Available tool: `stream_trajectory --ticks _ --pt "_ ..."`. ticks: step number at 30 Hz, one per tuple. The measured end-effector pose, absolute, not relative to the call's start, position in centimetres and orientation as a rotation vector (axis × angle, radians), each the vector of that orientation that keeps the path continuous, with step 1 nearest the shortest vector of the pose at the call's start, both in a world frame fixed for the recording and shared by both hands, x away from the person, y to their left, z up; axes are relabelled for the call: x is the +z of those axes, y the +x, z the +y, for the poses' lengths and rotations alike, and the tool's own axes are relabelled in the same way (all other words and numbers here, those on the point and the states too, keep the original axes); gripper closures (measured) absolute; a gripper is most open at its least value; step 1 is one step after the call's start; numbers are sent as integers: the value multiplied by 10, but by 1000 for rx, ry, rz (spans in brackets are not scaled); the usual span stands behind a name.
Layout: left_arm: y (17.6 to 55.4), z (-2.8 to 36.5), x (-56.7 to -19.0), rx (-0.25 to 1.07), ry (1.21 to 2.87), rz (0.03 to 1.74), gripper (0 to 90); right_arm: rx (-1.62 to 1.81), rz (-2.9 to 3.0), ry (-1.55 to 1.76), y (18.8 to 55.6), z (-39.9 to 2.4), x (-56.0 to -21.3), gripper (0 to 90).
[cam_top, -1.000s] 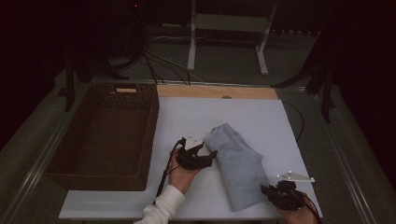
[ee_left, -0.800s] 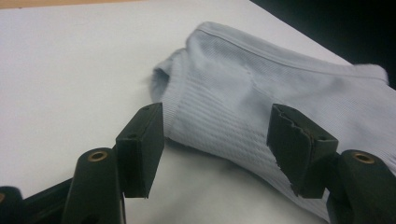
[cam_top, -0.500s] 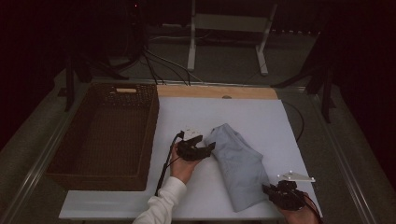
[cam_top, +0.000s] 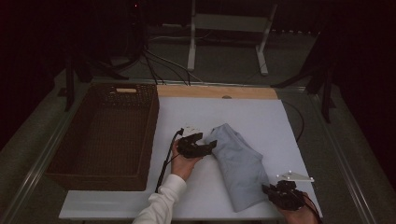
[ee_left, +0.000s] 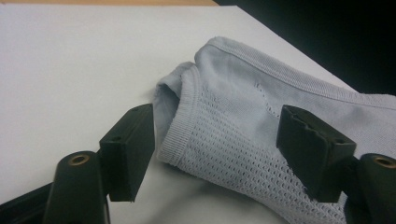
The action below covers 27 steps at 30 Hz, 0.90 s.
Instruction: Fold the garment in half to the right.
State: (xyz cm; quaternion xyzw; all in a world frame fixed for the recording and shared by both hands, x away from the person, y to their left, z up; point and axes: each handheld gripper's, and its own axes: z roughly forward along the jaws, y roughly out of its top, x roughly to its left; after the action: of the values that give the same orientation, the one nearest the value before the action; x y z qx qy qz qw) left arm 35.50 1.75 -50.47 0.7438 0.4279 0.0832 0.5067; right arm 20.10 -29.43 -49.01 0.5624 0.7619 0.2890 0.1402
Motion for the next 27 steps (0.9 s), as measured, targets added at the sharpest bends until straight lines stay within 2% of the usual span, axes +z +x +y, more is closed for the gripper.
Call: stream_trajectory --ticks 5,8,18,27 --pt "361 16 -506 205 1824 1069 170 836 2202 1626 201 -294 -490 794" --pt "365 14 -509 196 1851 1074 143 836 2202 1624 201 -294 -490 793" --pt "370 8 -520 143 1908 1089 141 837 2205 1624 201 -294 -490 793" --pt "376 1 -529 93 1944 1115 96 843 2208 1619 201 -294 -490 793"
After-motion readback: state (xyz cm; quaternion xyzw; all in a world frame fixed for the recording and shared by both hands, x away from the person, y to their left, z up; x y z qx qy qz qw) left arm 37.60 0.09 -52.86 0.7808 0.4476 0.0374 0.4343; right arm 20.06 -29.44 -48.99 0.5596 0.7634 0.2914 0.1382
